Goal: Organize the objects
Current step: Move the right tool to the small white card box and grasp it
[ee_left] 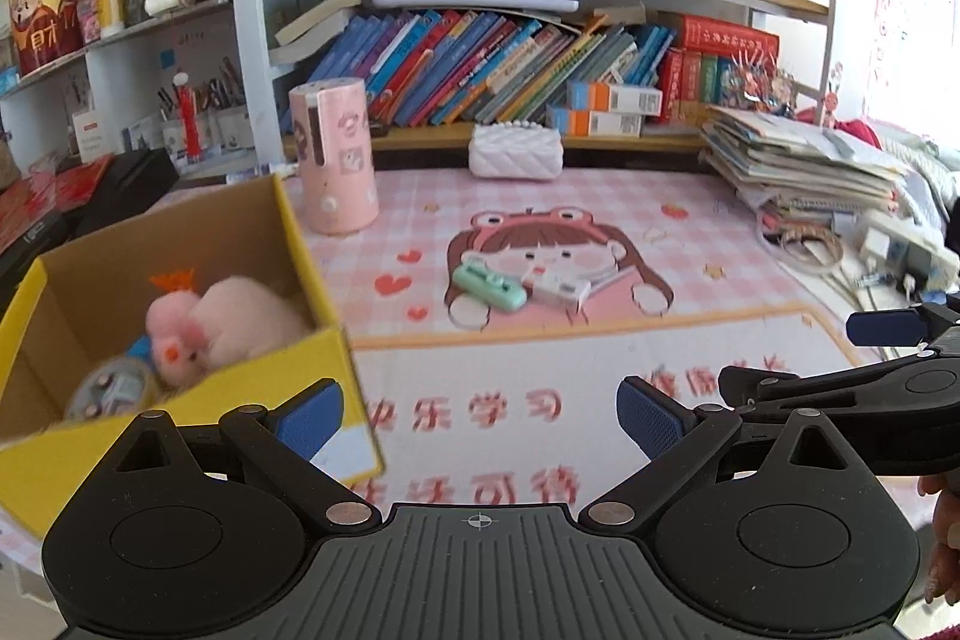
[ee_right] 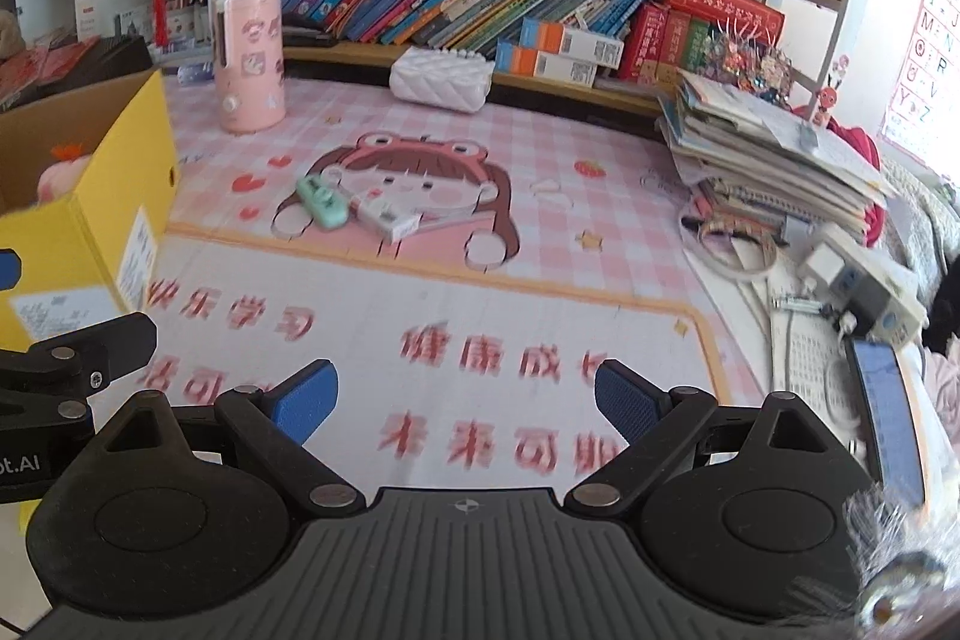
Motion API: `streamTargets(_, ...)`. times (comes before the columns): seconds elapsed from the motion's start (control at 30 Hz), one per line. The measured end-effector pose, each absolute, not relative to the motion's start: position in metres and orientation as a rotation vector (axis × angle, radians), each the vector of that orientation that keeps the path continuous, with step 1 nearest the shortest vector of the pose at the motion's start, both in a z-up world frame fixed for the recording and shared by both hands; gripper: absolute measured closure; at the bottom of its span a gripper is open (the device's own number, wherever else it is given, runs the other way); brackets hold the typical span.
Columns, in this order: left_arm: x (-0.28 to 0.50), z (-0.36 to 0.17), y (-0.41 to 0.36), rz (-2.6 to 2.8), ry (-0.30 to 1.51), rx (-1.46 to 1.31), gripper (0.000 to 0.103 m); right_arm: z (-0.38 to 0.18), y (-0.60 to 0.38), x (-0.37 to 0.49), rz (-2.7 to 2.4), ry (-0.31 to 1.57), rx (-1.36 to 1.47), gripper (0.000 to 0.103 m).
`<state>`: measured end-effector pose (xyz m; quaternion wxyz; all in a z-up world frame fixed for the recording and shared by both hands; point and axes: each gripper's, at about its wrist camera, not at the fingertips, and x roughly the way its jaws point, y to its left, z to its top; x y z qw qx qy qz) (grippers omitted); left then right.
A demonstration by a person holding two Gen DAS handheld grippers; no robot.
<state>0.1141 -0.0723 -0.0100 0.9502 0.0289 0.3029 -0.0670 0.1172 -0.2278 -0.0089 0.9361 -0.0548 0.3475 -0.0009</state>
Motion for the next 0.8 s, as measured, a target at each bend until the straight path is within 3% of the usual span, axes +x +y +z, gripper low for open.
streamTargets(0.23, 0.141, -0.01, -0.093, -0.104, 0.623, 0.063, 0.004, -0.005, -0.251, 0.156, 0.048, 0.704, -0.076, 0.013)
streamTargets(0.57, 0.171, -0.015, -0.107, -0.015, 0.665, 0.06, 0.005, -0.011, -0.269, 0.201, 0.155, 0.731, -0.059, 0.036)
streamTargets(0.8, 0.193, -0.023, -0.115, 0.03, 0.709, 0.099, 0.005, -0.019, -0.266, 0.238, 0.265, 0.739, -0.092, 0.041)
